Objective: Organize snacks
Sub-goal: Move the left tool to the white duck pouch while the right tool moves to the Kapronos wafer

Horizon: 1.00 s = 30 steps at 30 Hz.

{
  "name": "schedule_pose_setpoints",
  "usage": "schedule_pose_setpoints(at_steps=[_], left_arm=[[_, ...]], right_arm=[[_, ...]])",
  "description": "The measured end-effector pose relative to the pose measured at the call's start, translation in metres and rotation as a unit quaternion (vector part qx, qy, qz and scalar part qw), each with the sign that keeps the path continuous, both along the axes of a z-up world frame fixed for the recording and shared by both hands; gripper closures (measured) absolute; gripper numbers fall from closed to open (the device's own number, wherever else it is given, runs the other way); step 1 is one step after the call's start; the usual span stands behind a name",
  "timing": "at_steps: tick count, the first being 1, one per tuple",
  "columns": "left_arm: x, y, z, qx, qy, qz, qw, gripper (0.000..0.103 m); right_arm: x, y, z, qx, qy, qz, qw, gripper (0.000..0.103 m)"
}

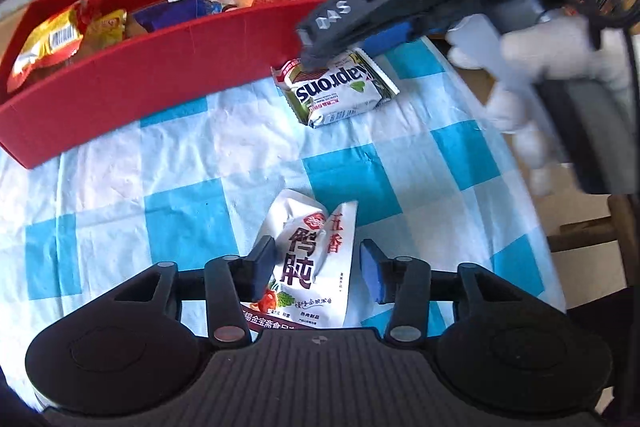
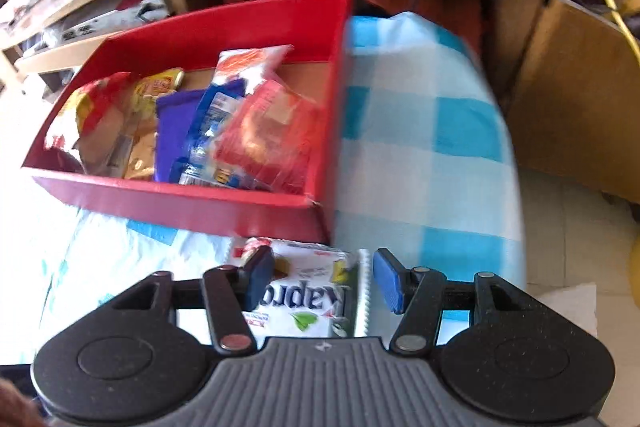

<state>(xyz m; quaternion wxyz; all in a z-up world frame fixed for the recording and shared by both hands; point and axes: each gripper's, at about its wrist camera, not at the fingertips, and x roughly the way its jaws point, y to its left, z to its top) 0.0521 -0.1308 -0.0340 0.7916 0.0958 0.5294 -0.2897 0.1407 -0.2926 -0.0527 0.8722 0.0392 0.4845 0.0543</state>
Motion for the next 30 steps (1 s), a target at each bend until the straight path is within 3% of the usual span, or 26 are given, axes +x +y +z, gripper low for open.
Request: schedule_pose_setpoints(at_steps=[5,7,13,17,20,23,25,30], left_arm=[[0.004,0.01,0.002,-0.009,0.006,0.007,0.9999,0.041],[0.006,0.015,0.003,-0.003,0.003,0.013,0.9999,0.035],[0.005,0.024,-0.001,0.02,0.0,0.018,0.9996,0.033],[-0.001,0.021,0.004,0.025,-0.018,-0.005,0.9995,0.023],[-0.004,0.017,0.009,0.028,-0.027,-0.033,0.9987,0.016],[-0.003,0.016,0.009,0.039,-0.031,-0.068,0.9964,0.016],[0.002,0.017,0.007,0.041,-0.029,-0.081,0.9955,0.016],[0.015,0.015,-0.003,0.05,-0.014,-0.103,0.9934,0.016]], right_arm=[[-0.008,0.005,-0.003,0.02,0.027,0.006,0.999,0.013],[-0.025,0.006,-0.004,0.023,0.044,0.007,0.999,0.013],[-0.084,-0.001,-0.004,0.038,0.108,0.015,0.993,0.013],[-0.101,0.011,0.007,-0.02,0.065,0.057,0.996,0.013],[-0.091,0.025,0.006,-0.034,0.056,0.108,0.992,0.013],[-0.084,0.044,-0.003,-0.078,0.049,0.16,0.983,0.012],[-0.079,0.048,-0.007,-0.077,0.047,0.184,0.979,0.006],[-0.073,0.05,-0.015,-0.085,0.057,0.189,0.977,0.004]])
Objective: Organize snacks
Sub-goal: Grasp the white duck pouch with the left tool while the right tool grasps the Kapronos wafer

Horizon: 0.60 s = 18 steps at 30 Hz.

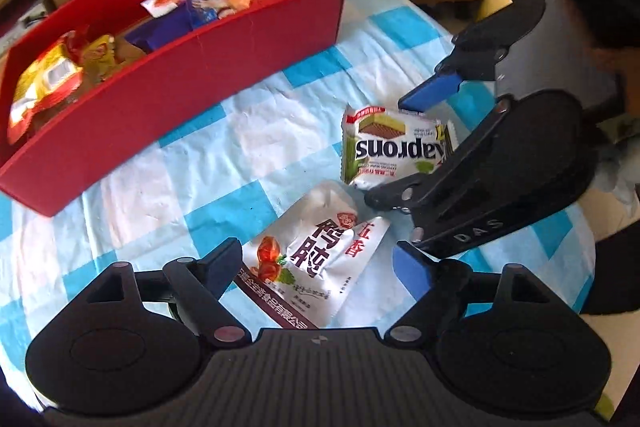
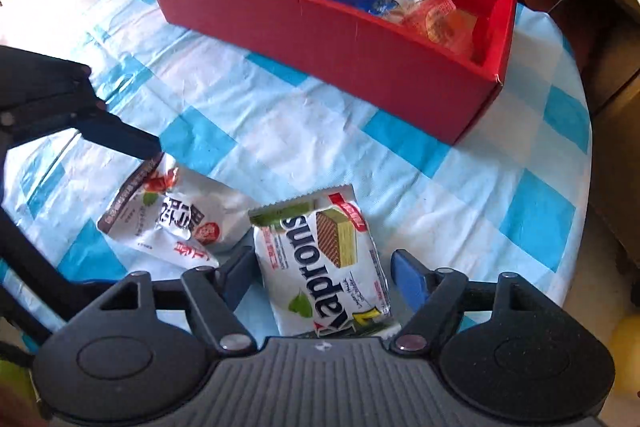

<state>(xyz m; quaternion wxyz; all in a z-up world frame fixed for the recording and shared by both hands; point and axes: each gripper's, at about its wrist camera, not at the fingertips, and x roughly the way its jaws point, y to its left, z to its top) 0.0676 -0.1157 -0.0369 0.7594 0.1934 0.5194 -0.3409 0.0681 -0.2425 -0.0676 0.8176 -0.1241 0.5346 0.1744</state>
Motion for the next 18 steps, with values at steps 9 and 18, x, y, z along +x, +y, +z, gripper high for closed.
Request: schedule_pose_setpoints(at_steps=[9,18], left_arm=[[-0.005,-0.019,-0.017,0.034,-0.024,-0.096,0.9944,0.016],[-0.026,-0.009,-0.009,0.021,-0.009,-0.094,0.9953,0.039]], right_arm=[[-0.01,-0.009,0.003,-0.005,-0.012,-0.051,0.999,0.017],[-0.022,-0.016,0.011,-0.009,-0.015,-0.069,0.997,0.018]])
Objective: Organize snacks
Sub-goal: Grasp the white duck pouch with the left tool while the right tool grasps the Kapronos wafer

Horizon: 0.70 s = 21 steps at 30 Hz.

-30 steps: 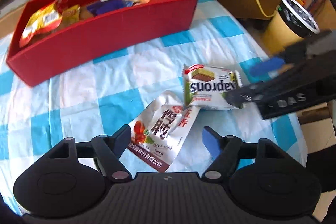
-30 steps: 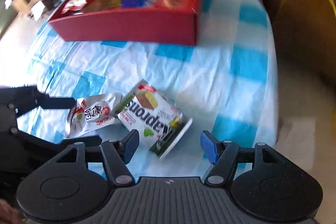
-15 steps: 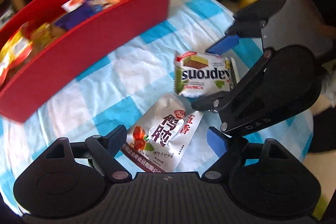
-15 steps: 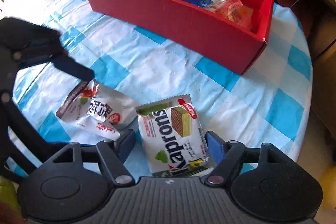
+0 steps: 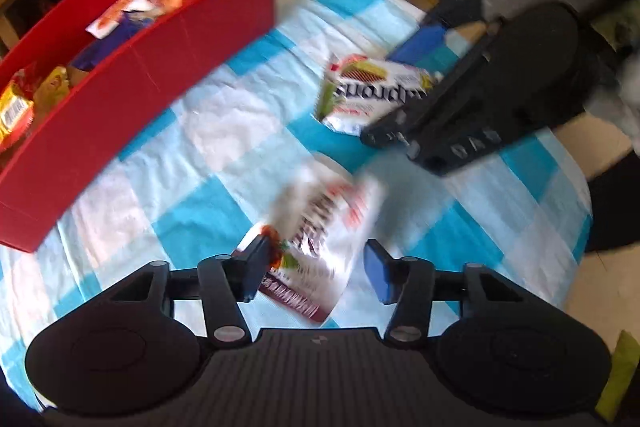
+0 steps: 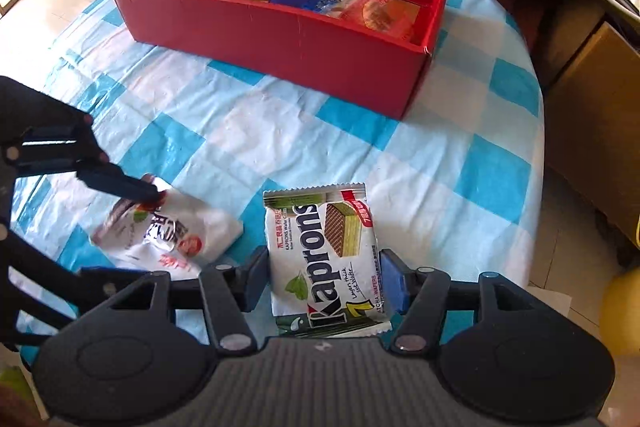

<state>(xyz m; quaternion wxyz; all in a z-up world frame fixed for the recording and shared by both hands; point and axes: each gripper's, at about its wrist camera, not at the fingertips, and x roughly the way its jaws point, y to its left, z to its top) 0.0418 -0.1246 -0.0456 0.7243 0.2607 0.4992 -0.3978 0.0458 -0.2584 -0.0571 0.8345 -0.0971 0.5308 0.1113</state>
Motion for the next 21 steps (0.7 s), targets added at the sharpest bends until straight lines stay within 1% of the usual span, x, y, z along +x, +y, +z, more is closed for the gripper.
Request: schedule_pose_setpoints(at_steps=[2,3,5,7,8,10,12,14,16,18,21], left_arm=[[-0.011,0.002,0.002,0.003,0.003,-0.012,0.9999,0.02],[-0.015,0.002,0.003,0.007,-0.006,-0.02,0.9998,0.018],[-0.017,0.0,0.009,0.014,-0.035,-0.028,0.9989,0.016],[-0.012,-0.003,0.016,0.01,-0.056,-0.033,0.9978,0.011],[-0.007,-0.005,0.017,0.004,-0.055,-0.034,0.9979,0.007],[0.007,-0.008,0.015,-0.01,-0.03,-0.018,0.9994,0.004],[0.02,-0.011,0.005,-0.019,0.011,0.015,0.9996,0.005],[0.028,-0.01,-0.005,-0.017,0.041,0.047,0.9979,0.01],[0.029,-0.01,-0.004,-0.028,0.039,0.065,0.9967,0.011],[0.029,-0.01,-0.003,-0.036,0.04,0.087,0.9948,0.015],[0.021,-0.01,0.0,-0.036,0.023,0.092,0.9949,0.032]], right_arm=[[-0.004,-0.001,-0.001,0.0,0.003,-0.003,1.0,0.018],[-0.006,-0.002,-0.002,-0.001,0.005,-0.005,1.0,0.018],[-0.007,-0.003,-0.002,-0.002,0.008,-0.009,1.0,0.018],[-0.007,-0.005,-0.004,-0.001,0.012,-0.012,1.0,0.018],[-0.006,-0.005,-0.006,-0.001,0.014,-0.014,1.0,0.018],[-0.004,-0.004,-0.007,0.0,0.016,-0.016,1.0,0.018],[-0.003,-0.004,-0.006,0.002,0.015,-0.018,1.0,0.018],[-0.002,-0.004,-0.006,0.004,0.013,-0.017,1.0,0.018],[-0.003,-0.005,-0.006,0.006,0.013,-0.016,1.0,0.018],[-0.003,-0.006,-0.006,0.005,0.011,-0.017,1.0,0.018],[-0.005,-0.007,-0.005,0.0,0.006,-0.019,1.0,0.018]])
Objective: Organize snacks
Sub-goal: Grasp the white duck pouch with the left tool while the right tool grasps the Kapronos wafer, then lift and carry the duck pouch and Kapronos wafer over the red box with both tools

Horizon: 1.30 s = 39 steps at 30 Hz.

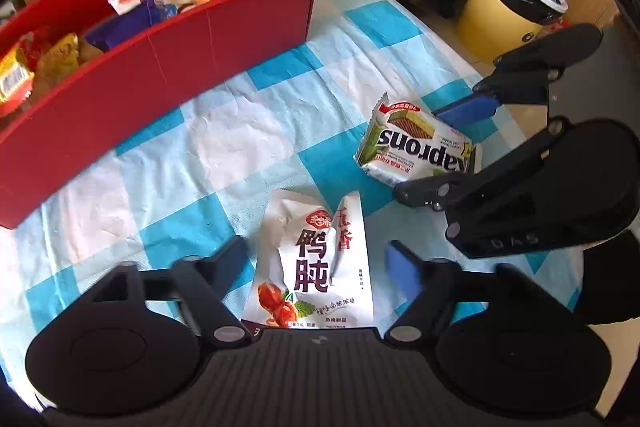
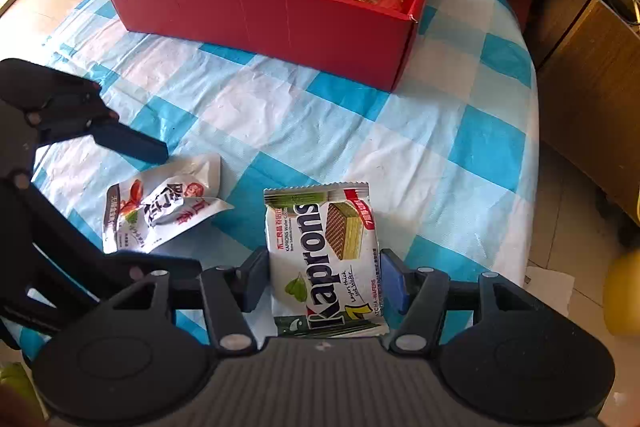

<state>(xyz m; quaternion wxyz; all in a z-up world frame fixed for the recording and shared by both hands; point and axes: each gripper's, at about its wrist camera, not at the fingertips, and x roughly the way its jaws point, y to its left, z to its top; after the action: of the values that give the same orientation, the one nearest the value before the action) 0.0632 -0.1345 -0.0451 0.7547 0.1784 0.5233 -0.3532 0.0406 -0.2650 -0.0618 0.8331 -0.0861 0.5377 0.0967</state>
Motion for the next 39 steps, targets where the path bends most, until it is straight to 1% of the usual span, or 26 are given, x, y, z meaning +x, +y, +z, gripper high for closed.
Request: schedule_pose_setpoints(at_steps=[1,4,8,15,17,20,21,23,24,25,26,28,30,31,33,34,39], left_arm=[[-0.002,0.001,0.002,-0.001,-0.002,0.003,1.0,0.039],[-0.007,0.005,0.002,-0.016,0.011,0.017,0.9997,0.04],[-0.018,0.002,0.003,0.002,-0.014,0.012,0.9998,0.04],[-0.026,0.009,0.009,0.007,-0.032,0.031,0.999,0.041],[-0.027,0.011,0.011,0.011,-0.046,0.037,0.9982,0.041],[-0.025,0.013,0.007,0.018,-0.047,0.045,0.9977,0.04],[-0.024,0.013,0.004,0.026,-0.048,0.05,0.9973,0.039],[-0.022,0.012,0.0,0.035,-0.049,0.051,0.9969,0.036],[-0.022,0.012,-0.002,0.035,-0.049,0.051,0.9969,0.033],[-0.021,0.012,-0.004,0.037,-0.049,0.053,0.9967,0.022],[-0.02,0.012,-0.006,0.04,-0.05,0.055,0.9965,0.015],[-0.019,0.013,-0.008,0.042,-0.054,0.056,0.9961,0.012],[-0.018,0.014,-0.008,0.039,-0.05,0.061,0.9961,0.014],[-0.018,0.015,-0.007,0.039,-0.051,0.062,0.996,0.018],[-0.019,0.016,-0.003,0.032,-0.052,0.06,0.9963,0.029],[-0.019,0.016,-0.001,0.025,-0.048,0.059,0.9968,0.041],[-0.02,0.019,0.001,0.021,-0.043,0.067,0.9966,0.043]], right_arm=[[-0.001,-0.001,0.001,0.0,-0.003,-0.002,1.0,0.018],[-0.003,-0.003,0.004,-0.002,-0.01,-0.007,1.0,0.019],[-0.007,-0.002,0.008,-0.007,-0.021,-0.008,1.0,0.019],[-0.013,0.0,0.013,-0.004,-0.033,-0.008,0.999,0.019],[-0.014,0.001,0.013,-0.005,-0.033,-0.008,0.999,0.019],[-0.013,0.006,0.009,-0.01,-0.029,-0.004,1.0,0.019],[-0.012,0.007,0.007,-0.012,-0.027,-0.002,1.0,0.019],[-0.012,0.011,0.003,-0.016,-0.022,0.002,1.0,0.019],[-0.011,0.013,0.001,-0.018,-0.02,0.004,1.0,0.019],[-0.011,0.014,-0.001,-0.019,-0.017,0.006,1.0,0.019],[-0.011,0.015,-0.003,-0.02,-0.017,0.007,1.0,0.019],[-0.01,0.014,-0.003,-0.018,-0.019,0.004,1.0,0.019],[-0.009,0.013,-0.003,-0.012,-0.017,-0.002,1.0,0.019],[-0.009,0.012,-0.003,-0.011,-0.017,-0.004,1.0,0.019],[-0.009,0.014,-0.003,-0.017,-0.019,-0.003,1.0,0.019],[-0.01,0.016,-0.002,-0.02,-0.021,-0.003,1.0,0.019],[-0.017,0.022,0.001,-0.021,-0.029,-0.006,0.999,0.019]])
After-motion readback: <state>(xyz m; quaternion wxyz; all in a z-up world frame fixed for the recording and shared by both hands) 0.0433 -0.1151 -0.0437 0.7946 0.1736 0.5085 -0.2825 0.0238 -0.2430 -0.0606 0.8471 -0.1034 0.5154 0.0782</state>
